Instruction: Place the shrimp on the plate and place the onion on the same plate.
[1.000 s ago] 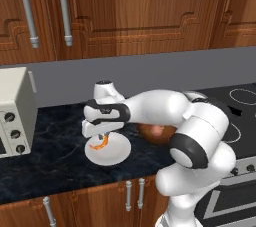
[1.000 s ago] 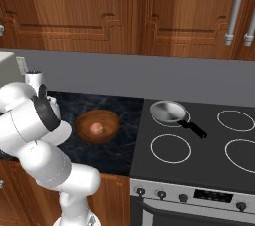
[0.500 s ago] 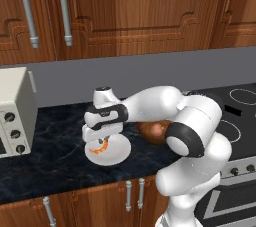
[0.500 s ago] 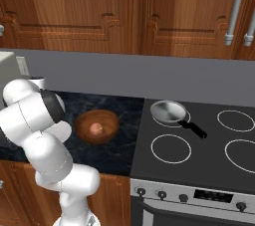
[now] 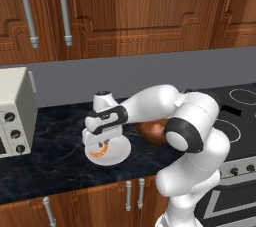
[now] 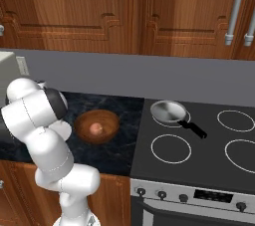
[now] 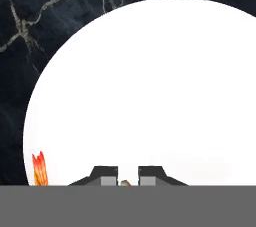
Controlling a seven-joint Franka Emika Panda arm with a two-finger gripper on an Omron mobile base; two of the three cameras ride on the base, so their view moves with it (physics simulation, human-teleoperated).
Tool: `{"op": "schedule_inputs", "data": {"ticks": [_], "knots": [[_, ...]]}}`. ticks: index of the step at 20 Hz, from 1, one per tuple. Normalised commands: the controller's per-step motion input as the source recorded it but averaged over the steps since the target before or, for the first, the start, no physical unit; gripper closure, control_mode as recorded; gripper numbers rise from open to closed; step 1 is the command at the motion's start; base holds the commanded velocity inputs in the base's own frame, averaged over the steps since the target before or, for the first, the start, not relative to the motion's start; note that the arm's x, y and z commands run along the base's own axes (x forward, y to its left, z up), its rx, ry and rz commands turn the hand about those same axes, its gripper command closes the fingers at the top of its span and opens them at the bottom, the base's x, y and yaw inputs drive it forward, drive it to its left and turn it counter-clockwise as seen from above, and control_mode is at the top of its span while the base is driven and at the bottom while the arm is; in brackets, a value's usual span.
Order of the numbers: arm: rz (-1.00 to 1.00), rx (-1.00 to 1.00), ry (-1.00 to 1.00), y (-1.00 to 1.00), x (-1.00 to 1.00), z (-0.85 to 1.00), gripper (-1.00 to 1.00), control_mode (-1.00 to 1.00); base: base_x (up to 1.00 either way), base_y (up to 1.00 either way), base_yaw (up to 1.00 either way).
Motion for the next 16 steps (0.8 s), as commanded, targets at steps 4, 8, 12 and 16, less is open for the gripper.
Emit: {"op": "schedule_inputs", "data": {"ticks": [4, 8, 12, 16], "knots": [[0.00, 0.00, 0.00, 0.01, 0.00, -0.10, 1.00, -1.00, 0.00, 0.00, 0.00], [0.00, 0.00, 0.00, 0.06, 0.00, -0.12, -1.00, -1.00, 0.00, 0.00, 0.00], [0.00, 0.00, -0.01, 0.09, 0.03, -0.03, -1.00, -1.00, 0.00, 0.00, 0.00], [0.00, 0.00, 0.00, 0.00, 0.00, 0.00, -1.00, -1.00, 0.00, 0.00, 0.00]]}}
